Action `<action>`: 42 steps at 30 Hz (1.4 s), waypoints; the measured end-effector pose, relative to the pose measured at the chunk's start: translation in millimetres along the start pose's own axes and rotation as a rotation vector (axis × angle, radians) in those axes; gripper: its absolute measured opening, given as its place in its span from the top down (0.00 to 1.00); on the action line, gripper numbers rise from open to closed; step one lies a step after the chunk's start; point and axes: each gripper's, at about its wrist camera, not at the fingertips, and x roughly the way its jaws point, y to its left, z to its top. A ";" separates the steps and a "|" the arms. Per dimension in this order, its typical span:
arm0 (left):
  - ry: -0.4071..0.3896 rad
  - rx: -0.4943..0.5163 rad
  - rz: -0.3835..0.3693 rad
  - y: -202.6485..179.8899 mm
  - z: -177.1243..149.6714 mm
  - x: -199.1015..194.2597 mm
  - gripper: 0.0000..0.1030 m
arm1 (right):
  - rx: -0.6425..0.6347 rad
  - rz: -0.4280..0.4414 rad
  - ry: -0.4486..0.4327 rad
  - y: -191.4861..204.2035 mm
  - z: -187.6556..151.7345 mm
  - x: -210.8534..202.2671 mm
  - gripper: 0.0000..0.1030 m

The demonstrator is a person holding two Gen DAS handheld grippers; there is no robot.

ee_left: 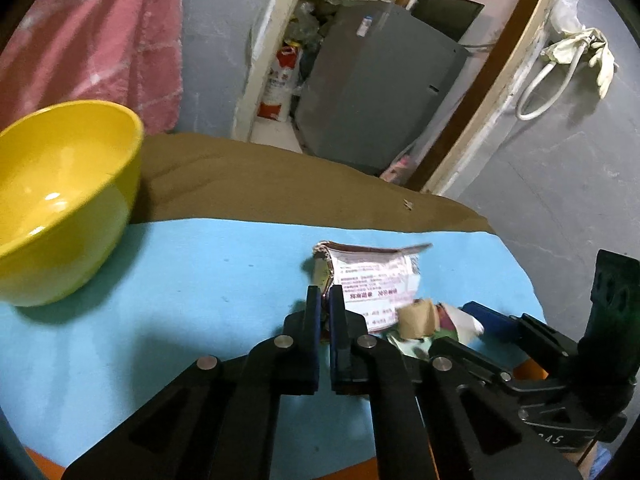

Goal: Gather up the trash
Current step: 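Grasp the printed snack wrapper with the left gripper while the right grasps a red piece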

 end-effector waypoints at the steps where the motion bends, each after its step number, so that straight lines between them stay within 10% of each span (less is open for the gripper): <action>1: -0.013 -0.003 0.017 1.6 -0.8 -3.7 0.99 | -0.001 0.005 0.003 0.3 0.1 0.7 0.30; 18: -0.064 -0.015 0.100 25.2 -28.5 -27.9 0.99 | -0.108 -0.009 0.067 24.4 -1.7 14.7 0.30; 26: -0.073 -0.053 0.070 29.7 -28.7 -34.5 0.99 | -0.151 -0.012 -0.053 34.6 -2.5 -5.7 0.30; 42: -0.089 -0.107 0.038 42.1 -29.5 -39.7 0.99 | -0.153 0.053 0.001 41.7 -3.5 7.7 0.73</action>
